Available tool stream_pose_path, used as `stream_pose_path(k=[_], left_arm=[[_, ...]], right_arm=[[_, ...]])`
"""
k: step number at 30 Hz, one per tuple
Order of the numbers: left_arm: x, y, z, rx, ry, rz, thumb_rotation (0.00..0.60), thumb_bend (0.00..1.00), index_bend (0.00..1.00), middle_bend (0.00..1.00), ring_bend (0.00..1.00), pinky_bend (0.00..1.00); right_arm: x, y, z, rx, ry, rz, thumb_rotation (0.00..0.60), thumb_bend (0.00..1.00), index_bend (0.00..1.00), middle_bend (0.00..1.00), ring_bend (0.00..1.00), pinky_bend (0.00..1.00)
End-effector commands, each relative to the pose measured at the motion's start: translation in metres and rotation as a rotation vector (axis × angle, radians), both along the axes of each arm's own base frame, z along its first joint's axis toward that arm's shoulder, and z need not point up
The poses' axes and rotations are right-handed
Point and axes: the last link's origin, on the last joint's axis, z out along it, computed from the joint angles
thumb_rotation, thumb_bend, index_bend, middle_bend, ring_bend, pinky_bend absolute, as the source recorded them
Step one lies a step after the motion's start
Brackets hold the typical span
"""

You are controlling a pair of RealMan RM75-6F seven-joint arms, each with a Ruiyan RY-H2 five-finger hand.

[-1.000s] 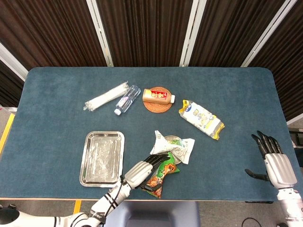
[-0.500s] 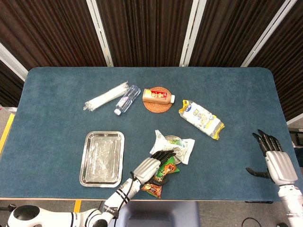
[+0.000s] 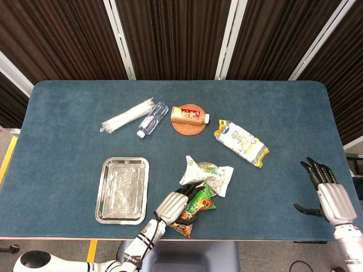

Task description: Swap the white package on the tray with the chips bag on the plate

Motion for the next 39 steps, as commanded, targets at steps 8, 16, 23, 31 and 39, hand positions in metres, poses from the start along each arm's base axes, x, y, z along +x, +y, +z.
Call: stream_pose_path(k=[8,16,23,31,39], left_arm=[[-0.014,-0.008,-0.003,-0.009,0.080,0.023,0.600,0.33,0.38,0.29,0.33,0.55],[-0.015,-0.006,0.001,-0.041,0.064,0.044,0.600,0.38,0.64,0.61,0.65,0.86],[-0.011,-0.003,0.023,-0.010,0.017,0.030,0.600,0.40,0.67,0.64,0.69,0.90],[-0.028,0.018,0.079,0.112,0.038,0.006,0.600,0.39,0.67,0.64,0.69,0.90],[-0.114,0.072,0.126,0.279,0.138,0.055,0.600,0.39,0.66,0.62,0.68,0.88]], right_arm=[[0.000,0.001,0.000,0.002,0.004,0.005,0.600,0.17,0.00,0.00,0.00,0.00],[0.001,0.001,-0.002,0.006,0.010,0.004,0.600,0.17,0.00,0.00,0.00,0.00],[0.001,0.001,-0.004,0.012,0.016,0.004,0.600,0.17,0.00,0.00,0.00,0.00],[0.004,0.003,-0.008,0.036,0.015,0.012,0.600,0.17,0.00,0.00,0.00,0.00],[0.006,0.007,-0.010,0.035,0.028,0.022,0.600,0.17,0.00,0.00,0.00,0.00]])
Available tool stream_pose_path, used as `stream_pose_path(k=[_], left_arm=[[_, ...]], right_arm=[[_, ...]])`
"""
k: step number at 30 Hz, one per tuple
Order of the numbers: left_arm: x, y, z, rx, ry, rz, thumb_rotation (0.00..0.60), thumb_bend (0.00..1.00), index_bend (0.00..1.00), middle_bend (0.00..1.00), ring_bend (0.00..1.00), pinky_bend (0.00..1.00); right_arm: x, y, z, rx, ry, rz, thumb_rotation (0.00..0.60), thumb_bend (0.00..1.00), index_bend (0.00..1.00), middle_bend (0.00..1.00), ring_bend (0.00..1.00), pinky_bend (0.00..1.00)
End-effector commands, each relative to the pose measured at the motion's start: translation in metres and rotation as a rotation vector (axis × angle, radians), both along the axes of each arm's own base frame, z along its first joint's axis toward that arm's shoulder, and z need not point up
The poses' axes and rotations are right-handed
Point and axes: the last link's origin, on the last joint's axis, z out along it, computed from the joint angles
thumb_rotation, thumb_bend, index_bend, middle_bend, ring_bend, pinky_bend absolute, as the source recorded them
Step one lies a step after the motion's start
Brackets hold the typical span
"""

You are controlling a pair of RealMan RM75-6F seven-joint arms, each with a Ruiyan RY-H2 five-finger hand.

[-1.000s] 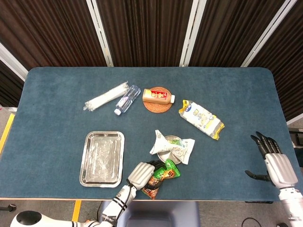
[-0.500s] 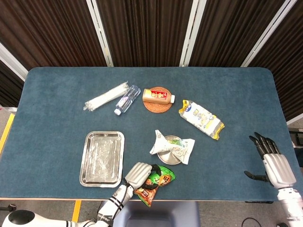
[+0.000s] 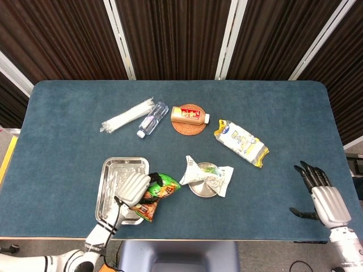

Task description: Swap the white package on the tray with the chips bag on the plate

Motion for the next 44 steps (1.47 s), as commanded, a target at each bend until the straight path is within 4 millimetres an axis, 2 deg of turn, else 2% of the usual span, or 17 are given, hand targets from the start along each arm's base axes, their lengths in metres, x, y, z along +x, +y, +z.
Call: stream_pose_path(k=[1,5,7,8,9,10,11,12,14,20,25,27,32,35,36,38,44], left_arm=[[-0.055,0.029,0.029,0.072,0.012,0.056,0.600,0.39,0.66,0.62,0.68,0.88],[-0.079,0.035,0.039,0.066,-0.016,0.104,0.600,0.39,0.63,0.59,0.64,0.85],[-0.086,0.037,0.041,0.060,-0.006,0.116,0.600,0.39,0.60,0.54,0.57,0.73],[-0.089,0.037,0.040,0.054,0.003,0.118,0.600,0.38,0.57,0.49,0.49,0.61],[-0.091,0.037,0.039,0.045,0.019,0.119,0.600,0.38,0.50,0.40,0.38,0.46],[-0.094,0.037,0.038,0.033,0.041,0.121,0.600,0.37,0.45,0.33,0.30,0.38],[-0.097,0.037,0.037,0.019,0.075,0.126,0.600,0.37,0.35,0.21,0.18,0.28],[-0.098,0.037,0.036,0.014,0.095,0.130,0.600,0.36,0.24,0.10,0.09,0.20],[-0.100,0.039,0.037,0.032,0.127,0.132,0.600,0.36,0.11,0.01,0.00,0.12],[-0.103,0.028,0.048,0.047,0.128,0.161,0.600,0.35,0.01,0.00,0.00,0.09],[-0.108,-0.002,0.076,0.126,0.151,0.114,0.600,0.35,0.00,0.00,0.00,0.03],[-0.115,-0.023,0.094,0.191,0.170,0.086,0.600,0.35,0.00,0.00,0.00,0.03],[-0.147,-0.097,0.132,0.345,0.179,0.110,0.600,0.35,0.00,0.00,0.00,0.02],[-0.172,-0.133,0.139,0.428,0.207,0.132,0.600,0.36,0.00,0.00,0.00,0.02],[-0.180,-0.139,0.139,0.449,0.220,0.144,0.600,0.36,0.00,0.00,0.00,0.02],[-0.189,-0.143,0.138,0.462,0.295,0.145,0.600,0.37,0.00,0.00,0.00,0.01],[-0.194,-0.135,0.143,0.437,0.268,0.163,0.600,0.37,0.00,0.00,0.00,0.00]], right_arm=[[0.000,0.001,-0.002,0.003,0.011,0.001,0.600,0.17,0.00,0.00,0.00,0.00],[0.001,0.000,-0.008,0.014,0.031,-0.002,0.600,0.17,0.00,0.00,0.00,0.00],[0.001,0.000,-0.012,0.025,0.041,-0.001,0.600,0.17,0.00,0.00,0.00,0.00],[0.002,0.000,-0.013,0.030,0.044,0.001,0.600,0.17,0.00,0.00,0.00,0.00],[0.003,0.000,-0.014,0.033,0.045,0.002,0.600,0.17,0.00,0.00,0.00,0.00],[0.003,0.000,-0.015,0.035,0.046,0.004,0.600,0.17,0.00,0.00,0.00,0.00],[0.004,0.001,-0.016,0.037,0.047,0.005,0.600,0.17,0.00,0.00,0.00,0.00],[0.004,0.001,-0.016,0.039,0.047,0.006,0.600,0.17,0.00,0.00,0.00,0.00],[0.004,0.001,-0.017,0.040,0.049,0.008,0.600,0.17,0.00,0.00,0.00,0.00],[0.004,0.001,-0.016,0.034,0.047,0.005,0.600,0.17,0.00,0.00,0.00,0.00],[0.006,0.004,-0.014,0.029,0.044,0.017,0.600,0.17,0.00,0.00,0.00,0.00],[0.006,0.006,-0.014,0.030,0.047,0.025,0.600,0.17,0.00,0.00,0.00,0.00],[0.008,0.011,-0.014,-0.003,0.097,0.042,0.600,0.17,0.00,0.00,0.00,0.00],[0.010,0.015,-0.016,-0.040,0.143,0.057,0.600,0.17,0.00,0.00,0.00,0.00],[0.011,0.017,-0.017,-0.050,0.153,0.056,0.600,0.17,0.00,0.00,0.00,0.00],[0.013,0.020,-0.020,-0.064,0.168,0.059,0.600,0.17,0.00,0.00,0.00,0.00],[0.013,0.021,-0.026,-0.062,0.191,0.060,0.600,0.17,0.00,0.00,0.00,0.00]])
